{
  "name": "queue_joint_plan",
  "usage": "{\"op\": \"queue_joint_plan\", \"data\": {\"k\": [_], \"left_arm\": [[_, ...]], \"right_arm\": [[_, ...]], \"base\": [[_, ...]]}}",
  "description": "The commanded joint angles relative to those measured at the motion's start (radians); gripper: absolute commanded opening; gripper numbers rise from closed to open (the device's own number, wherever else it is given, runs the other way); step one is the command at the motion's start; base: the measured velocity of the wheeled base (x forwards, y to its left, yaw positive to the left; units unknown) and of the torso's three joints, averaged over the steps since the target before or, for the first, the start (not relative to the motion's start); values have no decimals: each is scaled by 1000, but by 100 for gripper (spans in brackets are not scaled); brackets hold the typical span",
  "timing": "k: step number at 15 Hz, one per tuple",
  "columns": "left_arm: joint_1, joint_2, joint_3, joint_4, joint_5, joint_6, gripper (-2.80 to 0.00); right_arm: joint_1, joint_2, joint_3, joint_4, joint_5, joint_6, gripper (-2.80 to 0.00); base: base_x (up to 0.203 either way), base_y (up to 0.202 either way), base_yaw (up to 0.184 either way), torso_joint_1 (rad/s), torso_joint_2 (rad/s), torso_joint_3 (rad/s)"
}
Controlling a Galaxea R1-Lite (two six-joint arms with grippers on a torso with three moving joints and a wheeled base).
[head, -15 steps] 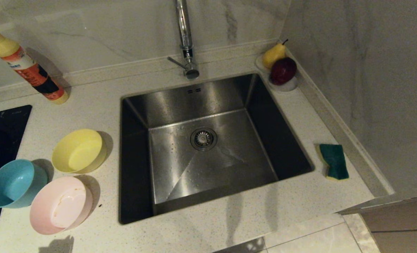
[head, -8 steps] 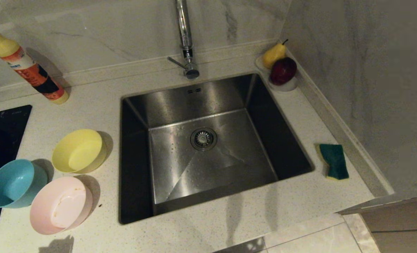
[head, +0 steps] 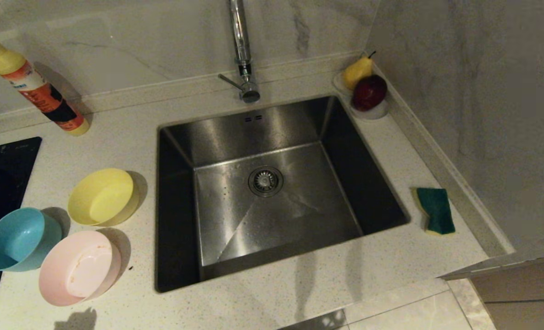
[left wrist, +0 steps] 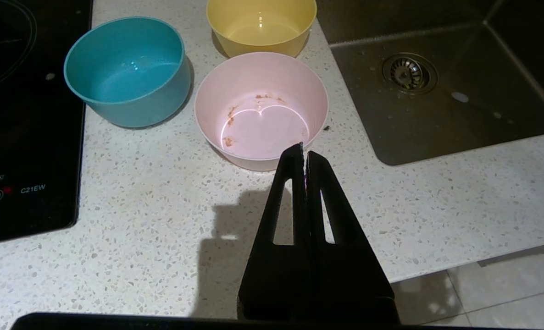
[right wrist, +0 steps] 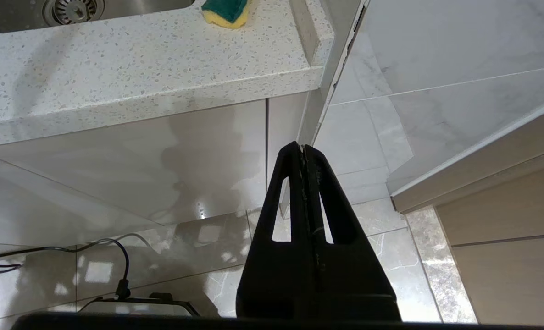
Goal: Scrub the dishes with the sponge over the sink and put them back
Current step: Grab the dish soap
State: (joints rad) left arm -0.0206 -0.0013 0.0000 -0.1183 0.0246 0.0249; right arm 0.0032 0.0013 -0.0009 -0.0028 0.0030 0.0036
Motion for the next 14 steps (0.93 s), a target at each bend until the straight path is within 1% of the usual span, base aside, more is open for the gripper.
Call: {"op": "queue_joint_plan", "data": {"k": [1,2,3,6,7,9,10,12,14], "left_arm": [[1,0,40,-3,1,0,-280],[1,1,32,-10,5,-3,-280],[1,5,-11,-3,8,-4,-280],[1,86,-293,64,27,-5,-280],[1,152,-364,76,43,-6,-280],[1,295,-466,87,97,-2,-280],[1,356,-511,90,132,9,-280],[1,482,-558,61,176,21,-280],[3,636,-579,-42,244,8,-280]], "right_arm": [[0,0,1,0,2,-1,-280],[0,0,0,0,1,-1,-280],[0,0,-1,0,0,-1,-280],[0,0,0,0,0,-1,-280],[0,0,-1,0,0,-1,-280],[0,0,1,0,0,-1,-280],[0,0,0,0,0,-1,-280],[0,0,0,0,0,-1,-280],[1,0,-1,0,0,-1,-280]], "base": [[0,0,0,0,0,0],[0,0,0,0,0,0],[0,0,0,0,0,0],[0,0,0,0,0,0],[0,0,0,0,0,0],[0,0,0,0,0,0],[0,0,0,0,0,0],[0,0,0,0,0,0],[0,0,0,0,0,0]]}}
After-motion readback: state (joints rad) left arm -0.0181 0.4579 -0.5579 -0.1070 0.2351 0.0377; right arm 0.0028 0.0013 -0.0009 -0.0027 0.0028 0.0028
